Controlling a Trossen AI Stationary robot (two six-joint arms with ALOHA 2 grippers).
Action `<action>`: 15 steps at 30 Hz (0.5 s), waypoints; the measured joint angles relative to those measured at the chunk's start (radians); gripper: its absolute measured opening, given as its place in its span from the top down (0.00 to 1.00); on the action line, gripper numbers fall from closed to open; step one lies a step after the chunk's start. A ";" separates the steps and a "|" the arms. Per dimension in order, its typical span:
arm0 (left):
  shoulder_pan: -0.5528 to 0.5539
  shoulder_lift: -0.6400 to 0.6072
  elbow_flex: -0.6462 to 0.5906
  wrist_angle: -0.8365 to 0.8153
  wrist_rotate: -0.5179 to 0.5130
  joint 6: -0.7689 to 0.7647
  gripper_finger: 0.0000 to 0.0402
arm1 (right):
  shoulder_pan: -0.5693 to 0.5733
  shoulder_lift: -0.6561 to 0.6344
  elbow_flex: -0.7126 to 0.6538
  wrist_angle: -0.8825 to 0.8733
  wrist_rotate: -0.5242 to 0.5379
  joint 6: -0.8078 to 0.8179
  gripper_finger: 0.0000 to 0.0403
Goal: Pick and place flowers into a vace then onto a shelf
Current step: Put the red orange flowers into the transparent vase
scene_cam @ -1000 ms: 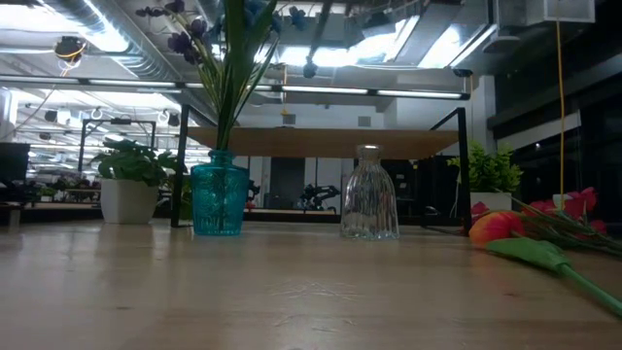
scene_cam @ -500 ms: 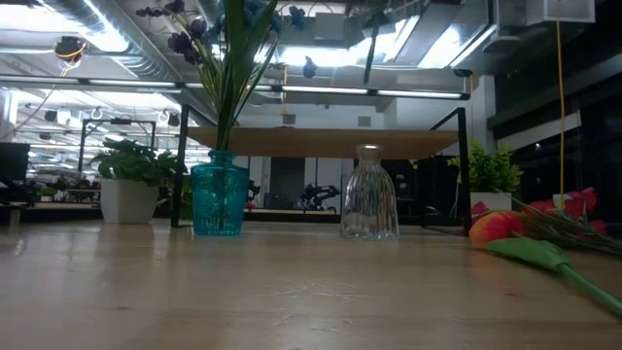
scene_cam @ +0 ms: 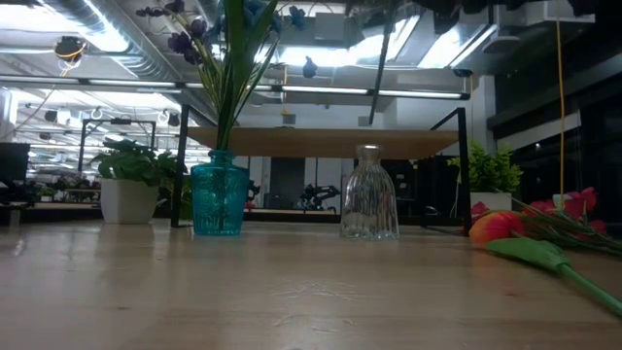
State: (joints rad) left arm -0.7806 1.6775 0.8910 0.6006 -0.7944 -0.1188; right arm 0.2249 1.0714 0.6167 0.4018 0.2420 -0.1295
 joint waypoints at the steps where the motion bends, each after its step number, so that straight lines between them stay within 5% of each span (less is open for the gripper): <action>1: 0.002 0.000 0.000 0.000 0.000 0.000 0.99 | -0.012 0.000 0.000 -0.007 0.000 0.010 0.99; 15: 0.006 0.000 0.000 -0.003 0.000 -0.002 0.99 | -0.084 0.054 -0.001 -0.016 -0.008 -0.003 0.99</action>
State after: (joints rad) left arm -0.7742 1.6775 0.8909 0.5972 -0.7940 -0.1207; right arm 0.1414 1.1255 0.6159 0.3853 0.2340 -0.1323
